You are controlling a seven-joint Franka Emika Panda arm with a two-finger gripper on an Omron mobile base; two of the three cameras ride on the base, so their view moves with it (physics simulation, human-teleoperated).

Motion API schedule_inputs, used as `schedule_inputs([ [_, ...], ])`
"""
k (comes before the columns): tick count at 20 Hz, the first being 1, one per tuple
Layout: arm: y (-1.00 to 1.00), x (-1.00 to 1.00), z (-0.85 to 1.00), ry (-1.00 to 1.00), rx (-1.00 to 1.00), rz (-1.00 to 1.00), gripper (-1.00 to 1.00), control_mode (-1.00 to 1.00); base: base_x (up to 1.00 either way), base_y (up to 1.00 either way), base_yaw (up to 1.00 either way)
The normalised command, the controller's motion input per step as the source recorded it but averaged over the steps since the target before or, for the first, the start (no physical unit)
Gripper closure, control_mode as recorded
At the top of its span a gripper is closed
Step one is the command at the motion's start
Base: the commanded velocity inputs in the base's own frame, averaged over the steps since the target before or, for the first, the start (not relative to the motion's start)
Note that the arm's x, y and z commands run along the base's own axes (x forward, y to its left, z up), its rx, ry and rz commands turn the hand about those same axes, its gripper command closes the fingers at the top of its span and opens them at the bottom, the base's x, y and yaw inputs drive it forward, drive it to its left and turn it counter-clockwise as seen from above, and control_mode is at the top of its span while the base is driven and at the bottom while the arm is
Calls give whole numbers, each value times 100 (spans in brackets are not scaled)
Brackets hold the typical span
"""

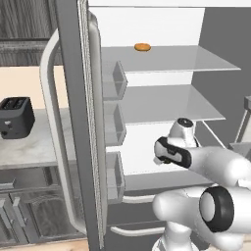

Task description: Place the lime and broccoli inside the fridge drawer. Close the drawer after placing the vegetables.

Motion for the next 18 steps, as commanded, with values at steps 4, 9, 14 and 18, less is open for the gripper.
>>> schedule_inputs([
  [4,0,45,-25,25,0,2,100,-100,0,0,0],
  [9,0,21,-51,6,0,4,100,-100,0,0,0],
  [14,0,1,-52,0,0,4,100,-100,0,0,0],
  [18,0,0,-46,0,0,3,100,-100,0,0,0],
])
